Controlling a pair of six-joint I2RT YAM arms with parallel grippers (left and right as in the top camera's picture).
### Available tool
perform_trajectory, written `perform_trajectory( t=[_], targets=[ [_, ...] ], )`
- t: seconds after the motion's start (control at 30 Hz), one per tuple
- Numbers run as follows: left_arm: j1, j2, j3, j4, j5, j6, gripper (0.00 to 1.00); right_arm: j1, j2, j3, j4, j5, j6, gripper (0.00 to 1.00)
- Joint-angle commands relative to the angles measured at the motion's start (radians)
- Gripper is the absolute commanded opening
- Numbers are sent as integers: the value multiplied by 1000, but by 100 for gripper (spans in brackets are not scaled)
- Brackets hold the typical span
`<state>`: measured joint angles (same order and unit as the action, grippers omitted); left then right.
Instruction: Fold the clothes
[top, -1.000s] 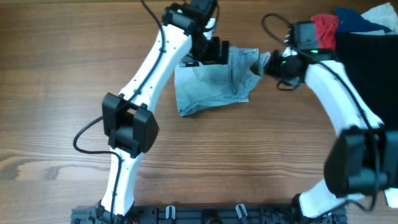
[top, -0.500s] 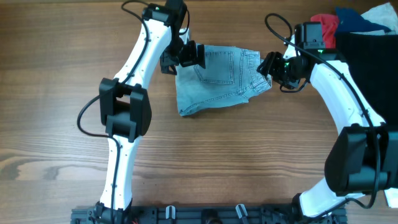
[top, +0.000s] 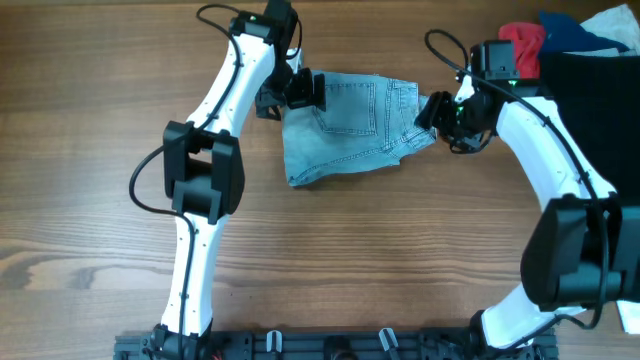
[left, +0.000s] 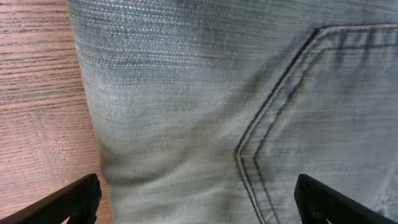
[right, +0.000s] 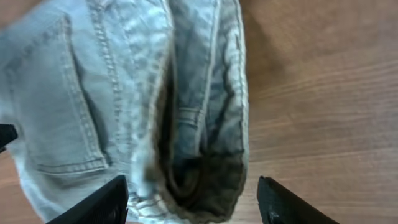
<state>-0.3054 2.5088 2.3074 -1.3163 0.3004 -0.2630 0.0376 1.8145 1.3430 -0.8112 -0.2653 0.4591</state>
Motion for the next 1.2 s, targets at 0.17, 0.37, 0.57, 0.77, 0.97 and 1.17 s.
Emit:
perform_trajectory(
  t=[0.17,0.37,0.57,0.77,0.97,1.17],
  targets=[
    [7,73,13,1,-10,24,100,16,60,-12,-30,-77,13,69],
    [7,73,13,-7,-10,24,56,76,114,-12,32,-80,42,48],
    [23,26,14,-39,-10,24,4,83,121,-12,74,-71,42,10],
    [60,-40,14,-97,-53,24,15,83,114,-12,98,-76,41,4],
    [90,-38,14,-160,-156,20,28,83,97,-12,69,-64,69,6],
    [101,-38,14,-166,-161,20,100,83,97,-12,-32,48,100,68]
  ],
)
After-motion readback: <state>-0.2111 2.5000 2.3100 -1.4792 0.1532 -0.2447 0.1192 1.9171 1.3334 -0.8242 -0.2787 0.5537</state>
